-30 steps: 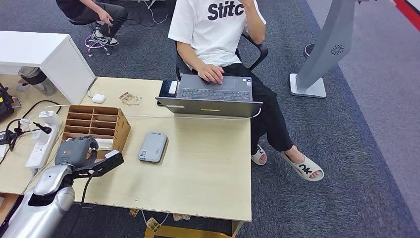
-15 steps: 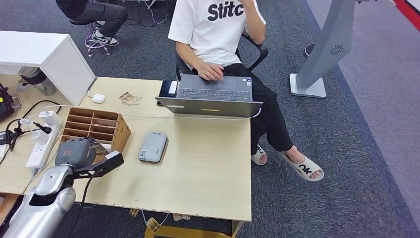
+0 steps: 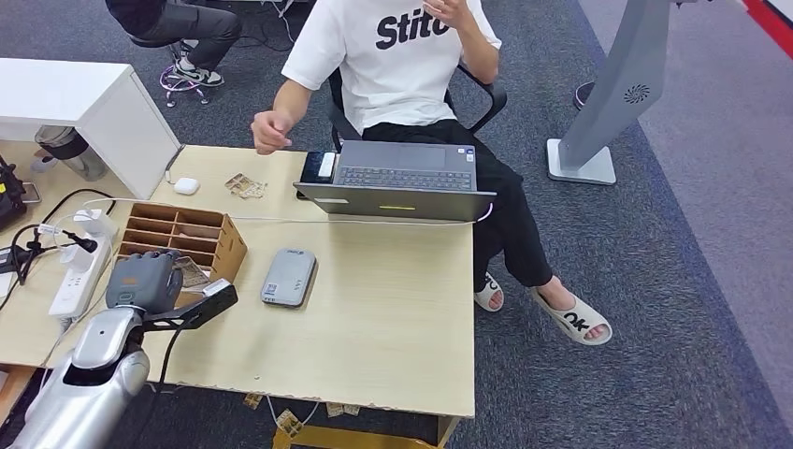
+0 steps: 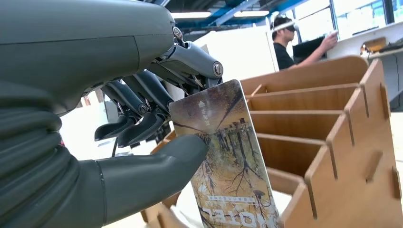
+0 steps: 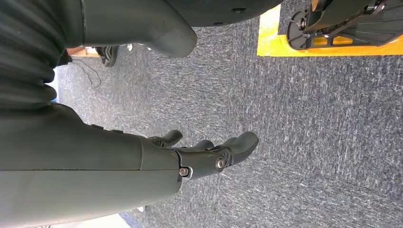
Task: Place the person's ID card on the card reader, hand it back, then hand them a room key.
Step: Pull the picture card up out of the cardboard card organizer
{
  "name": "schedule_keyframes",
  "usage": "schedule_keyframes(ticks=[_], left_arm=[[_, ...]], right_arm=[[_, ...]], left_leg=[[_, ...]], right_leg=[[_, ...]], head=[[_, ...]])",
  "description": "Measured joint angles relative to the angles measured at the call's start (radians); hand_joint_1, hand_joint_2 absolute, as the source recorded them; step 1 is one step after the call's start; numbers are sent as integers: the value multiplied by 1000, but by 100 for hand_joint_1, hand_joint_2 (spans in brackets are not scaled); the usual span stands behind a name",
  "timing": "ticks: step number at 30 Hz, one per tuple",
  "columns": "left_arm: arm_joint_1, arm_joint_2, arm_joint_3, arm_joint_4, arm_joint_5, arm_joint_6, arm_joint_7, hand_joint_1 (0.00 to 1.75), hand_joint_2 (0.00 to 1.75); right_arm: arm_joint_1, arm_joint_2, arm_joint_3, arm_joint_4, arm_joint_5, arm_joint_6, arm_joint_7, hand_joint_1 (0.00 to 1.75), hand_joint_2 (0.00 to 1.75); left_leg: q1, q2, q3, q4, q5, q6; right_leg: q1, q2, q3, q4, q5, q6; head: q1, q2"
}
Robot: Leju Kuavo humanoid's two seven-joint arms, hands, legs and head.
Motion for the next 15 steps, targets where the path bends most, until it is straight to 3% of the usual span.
schedule_keyframes(ticks=[15], left_arm=[[-104, 20, 15, -75, 50, 77, -26, 175, 175]], right_arm=[[0, 0, 0, 0, -9, -12, -6, 0, 175]], left_leg=[[0, 0, 0, 0, 0, 0]], right_leg=[[0, 0, 0, 0, 0, 0]], head=[[0, 0]])
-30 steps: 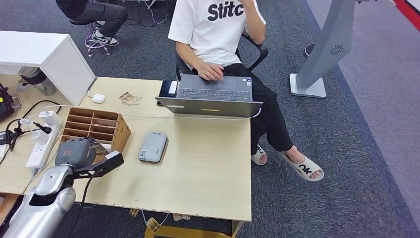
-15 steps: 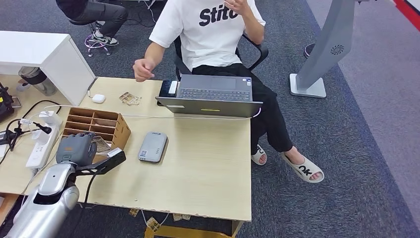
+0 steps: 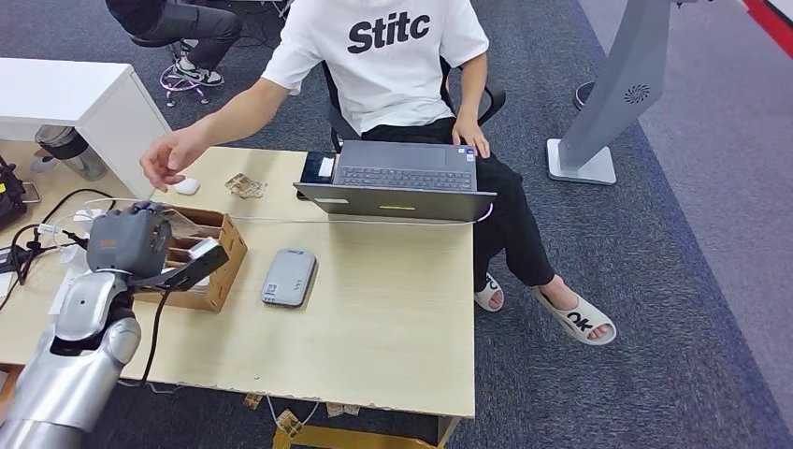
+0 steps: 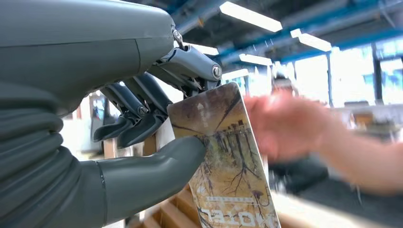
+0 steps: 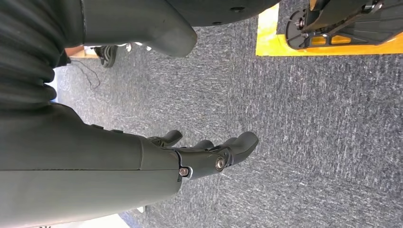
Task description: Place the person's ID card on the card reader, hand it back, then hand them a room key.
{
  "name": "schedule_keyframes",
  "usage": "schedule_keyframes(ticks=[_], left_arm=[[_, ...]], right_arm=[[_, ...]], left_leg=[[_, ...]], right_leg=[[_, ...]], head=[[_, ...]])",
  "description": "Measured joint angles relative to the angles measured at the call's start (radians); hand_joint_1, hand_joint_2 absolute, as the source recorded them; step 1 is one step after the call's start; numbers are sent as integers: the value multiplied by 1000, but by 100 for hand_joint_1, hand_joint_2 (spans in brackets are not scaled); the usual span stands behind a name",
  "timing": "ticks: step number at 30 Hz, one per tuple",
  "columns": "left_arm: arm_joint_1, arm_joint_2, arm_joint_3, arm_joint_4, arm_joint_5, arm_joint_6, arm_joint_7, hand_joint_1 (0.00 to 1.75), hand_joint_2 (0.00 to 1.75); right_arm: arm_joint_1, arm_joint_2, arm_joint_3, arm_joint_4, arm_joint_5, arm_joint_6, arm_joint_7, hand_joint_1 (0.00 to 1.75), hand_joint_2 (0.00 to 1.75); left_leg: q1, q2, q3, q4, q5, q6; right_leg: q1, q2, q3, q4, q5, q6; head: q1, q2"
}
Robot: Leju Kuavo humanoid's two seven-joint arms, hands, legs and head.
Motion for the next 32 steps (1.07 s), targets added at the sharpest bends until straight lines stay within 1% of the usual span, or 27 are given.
schedule_keyframes(ticks=[3, 6, 12, 15, 19, 23, 28, 32], left_arm=[[-43, 23, 20, -20, -6, 19, 4, 175, 175], [-102, 44, 41, -19, -13, 29, 2, 175, 175], [-228, 67, 50, 28, -52, 46, 1, 175, 175], [-260, 66, 50, 54, -53, 59, -2, 175, 175], [-268, 57, 50, 67, -44, 91, -7, 175, 175], [-263, 45, 50, 69, -31, 118, -13, 0, 175], [-254, 29, 51, 68, -11, 162, -20, 0, 175], [-224, 21, 61, 54, 21, 209, -39, 0, 175]], right_arm=[[0, 0, 0, 0, 0, -1, -2, 0, 175], [-1, 0, 0, 0, 8, 0, 0, 0, 175], [-5, 0, -3, 0, -17, 0, -7, 0, 175], [-7, 0, -6, 0, -23, -1, -12, 0, 175], [-10, 0, -8, 0, -22, -1, -14, 0, 175], [-10, 3, -8, 0, -16, -2, -13, 0, 175], [-11, 3, -8, 0, -13, -2, -11, 0, 175], [-11, 3, -8, 0, -14, -2, -11, 0, 175]], left_leg=[[0, 0, 0, 0, 0, 0], [0, 0, 0, 0, 1, 0], [0, 0, -1, 0, 1, -1], [0, 0, 0, 0, 1, -1], [0, 0, -1, 0, 1, -1], [0, 1, -2, 0, 1, -1], [0, 0, -3, 0, 1, -1], [0, 1, -3, 0, 1, -1]], right_leg=[[0, 0, 0, 0, 0, 0], [0, 0, -1, 0, 0, 0], [0, 0, -1, 0, 1, 0], [0, 0, -1, 0, 1, 0], [0, 0, -1, 0, 1, 0], [0, 2, -2, 0, 1, 0], [0, 1, -3, 0, 1, 0], [0, 2, -3, 0, 1, 0]], head=[[0, 0], [0, 0], [0, 0], [0, 0], [0, 0], [0, 0], [0, 0], [0, 0]])
